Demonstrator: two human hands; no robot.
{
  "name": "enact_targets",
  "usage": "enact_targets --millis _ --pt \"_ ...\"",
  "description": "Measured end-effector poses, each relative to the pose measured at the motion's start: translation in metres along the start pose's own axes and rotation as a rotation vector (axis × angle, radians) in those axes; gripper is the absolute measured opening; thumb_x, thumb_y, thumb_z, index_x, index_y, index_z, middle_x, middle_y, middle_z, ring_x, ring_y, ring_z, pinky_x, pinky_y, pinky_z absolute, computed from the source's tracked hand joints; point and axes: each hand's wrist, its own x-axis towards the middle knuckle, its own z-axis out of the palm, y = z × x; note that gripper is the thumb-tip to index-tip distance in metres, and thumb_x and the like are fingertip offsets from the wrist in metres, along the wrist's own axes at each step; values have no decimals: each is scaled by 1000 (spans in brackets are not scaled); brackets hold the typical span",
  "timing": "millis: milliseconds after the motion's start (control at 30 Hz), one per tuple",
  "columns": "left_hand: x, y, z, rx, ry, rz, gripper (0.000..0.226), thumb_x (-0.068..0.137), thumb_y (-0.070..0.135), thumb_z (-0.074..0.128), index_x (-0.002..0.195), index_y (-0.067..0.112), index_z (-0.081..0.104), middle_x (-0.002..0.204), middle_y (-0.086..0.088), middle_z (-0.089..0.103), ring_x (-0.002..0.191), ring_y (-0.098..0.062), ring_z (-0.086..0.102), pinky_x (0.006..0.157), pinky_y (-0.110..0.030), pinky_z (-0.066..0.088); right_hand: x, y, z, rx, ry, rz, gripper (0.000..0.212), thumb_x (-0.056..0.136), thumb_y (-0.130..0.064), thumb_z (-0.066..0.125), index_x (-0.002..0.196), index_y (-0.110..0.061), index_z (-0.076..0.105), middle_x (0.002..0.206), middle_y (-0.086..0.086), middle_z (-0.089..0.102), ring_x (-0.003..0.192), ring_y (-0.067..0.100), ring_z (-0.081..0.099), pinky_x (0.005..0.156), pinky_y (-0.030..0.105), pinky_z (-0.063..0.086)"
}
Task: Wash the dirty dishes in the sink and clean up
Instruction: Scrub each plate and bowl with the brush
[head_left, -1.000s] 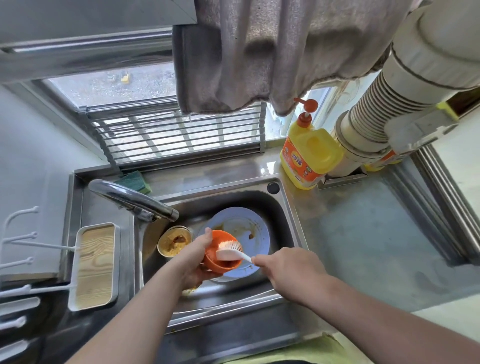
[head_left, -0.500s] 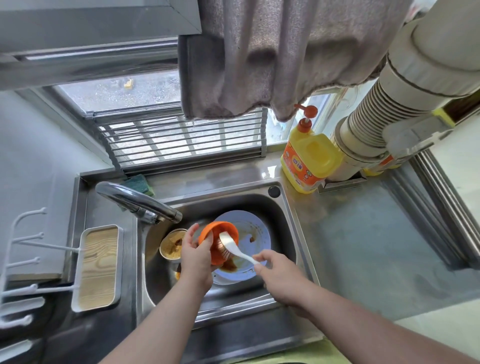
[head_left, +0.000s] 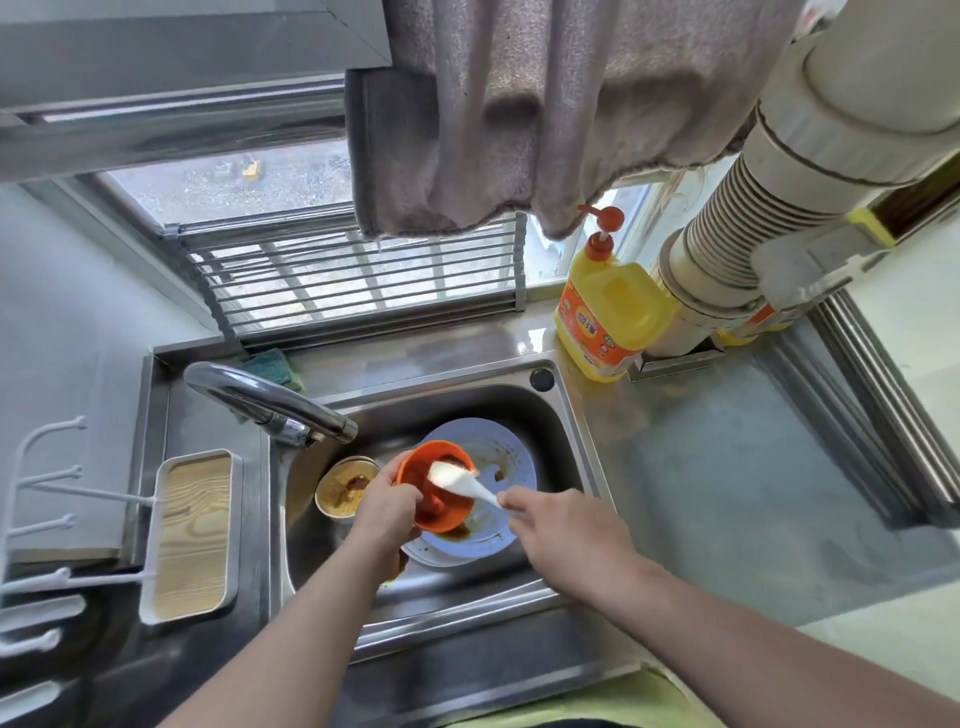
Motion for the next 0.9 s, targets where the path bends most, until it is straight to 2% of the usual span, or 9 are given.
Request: enact_targets --millis 133,200,333,400,533,633,733,800,900 --pt "-6 2 3 -20 109 33 56 92 -6 44 116 41 63 118 -9 64 101 -36 64 68 -47 63 -8 -13 13 680 -248 240 16 103 -34 54 115 -36 63 75 -2 57 51 12 48 49 24 38" --pt "-9 -1 0 60 117 41 62 87 -14 38 110 38 62 116 -12 62 99 -40 64 56 -42 62 -2 -7 4 542 -221 192 18 101 -37 53 115 -39 65 83 -3 63 58 14 54 55 27 44" --pt "-10 8 -6 164 19 -38 59 81 -11 49 115 36 63 119 -10 61 101 -41 65 64 -50 65 10 -5 -6 -246 9 -59 27 105 -31 43 126 -44 52 96 1 68 82 30 62 63 34 48" --pt "-5 14 -7 168 17 -42 60 78 -9 52 118 34 64 118 -8 63 100 -38 65 69 -53 66 10 -10 3 -193 13 -70 26 105 -30 43 127 -42 50 96 2 68 79 31 60 63 34 47" --pt "-3 16 -5 363 114 85 50 83 -1 47 112 38 59 107 -6 65 89 -31 66 59 -43 64 6 -10 22 632 -260 244 17 100 -36 55 115 -39 64 88 -2 63 61 16 51 53 28 40" --pt "-5 18 -9 527 41 21 40 84 -1 45 104 28 62 99 -16 67 79 -33 67 46 -31 52 13 -1 8 183 -180 91 24 101 -38 50 121 -45 62 100 -3 68 77 21 60 63 33 48" --pt "3 22 -17 494 -111 -127 41 77 2 49 104 28 66 106 -20 70 93 -39 71 66 -47 64 13 -1 8 -368 -45 -139 38 102 -20 45 129 -47 46 89 1 60 77 34 55 51 31 33" --pt "10 22 -21 416 -157 -174 52 73 1 51 110 32 70 114 -16 69 105 -38 69 86 -57 61 9 -2 21 -265 -36 -118 32 104 -26 44 129 -46 46 93 2 64 79 35 58 57 34 40" --pt "11 14 -17 284 -180 -173 64 79 -5 48 123 37 69 126 -12 64 114 -36 61 95 -55 57 9 -2 38 251 -144 136 26 102 -44 50 126 -45 59 110 -4 69 82 22 64 68 31 48"
